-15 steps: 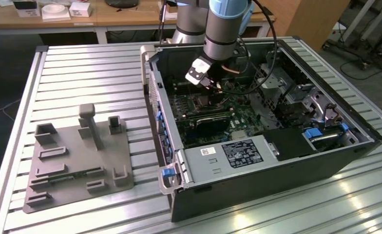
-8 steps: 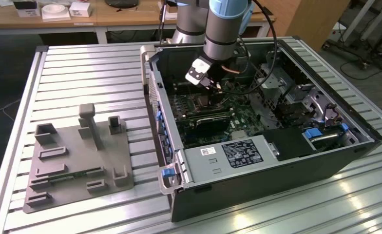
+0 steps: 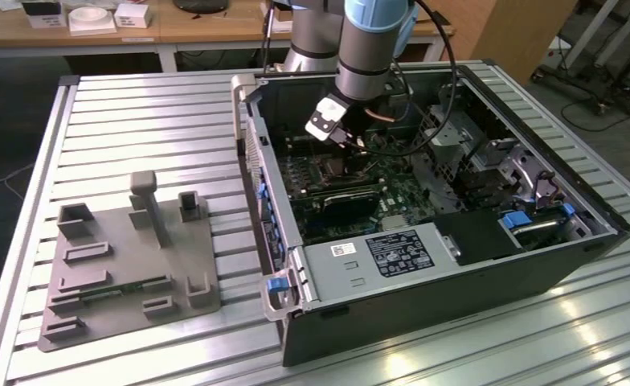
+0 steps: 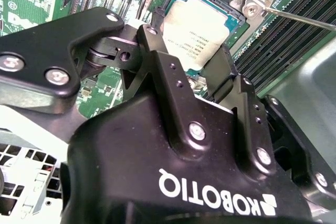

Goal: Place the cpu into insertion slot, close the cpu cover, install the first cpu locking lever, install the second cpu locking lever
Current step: 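Place the cpu into insertion slot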

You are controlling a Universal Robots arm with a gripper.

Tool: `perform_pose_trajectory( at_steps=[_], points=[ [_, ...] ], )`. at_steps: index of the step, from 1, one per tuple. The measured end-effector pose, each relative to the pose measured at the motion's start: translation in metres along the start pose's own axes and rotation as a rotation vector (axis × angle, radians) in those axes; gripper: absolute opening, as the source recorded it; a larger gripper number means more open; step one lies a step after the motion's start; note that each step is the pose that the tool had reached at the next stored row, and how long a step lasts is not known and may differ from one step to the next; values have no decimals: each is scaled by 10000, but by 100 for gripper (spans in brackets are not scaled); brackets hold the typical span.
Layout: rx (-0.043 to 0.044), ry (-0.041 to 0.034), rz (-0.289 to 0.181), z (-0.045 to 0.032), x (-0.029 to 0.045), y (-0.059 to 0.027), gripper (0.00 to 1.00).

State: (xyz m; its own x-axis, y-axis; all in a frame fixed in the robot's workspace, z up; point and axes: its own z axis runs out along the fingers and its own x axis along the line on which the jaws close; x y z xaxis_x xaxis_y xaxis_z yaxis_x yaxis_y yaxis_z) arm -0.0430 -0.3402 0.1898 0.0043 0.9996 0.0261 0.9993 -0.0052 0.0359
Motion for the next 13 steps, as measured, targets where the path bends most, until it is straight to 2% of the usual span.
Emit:
perform_pose_trajectory(
  at_steps=[9,10,13],
  points=[
    [-11,14,-1,6,2,2,55],
    [-9,13,-1,6,2,2,60],
    [-3,5,-1,3,2,1,60]
  ],
)
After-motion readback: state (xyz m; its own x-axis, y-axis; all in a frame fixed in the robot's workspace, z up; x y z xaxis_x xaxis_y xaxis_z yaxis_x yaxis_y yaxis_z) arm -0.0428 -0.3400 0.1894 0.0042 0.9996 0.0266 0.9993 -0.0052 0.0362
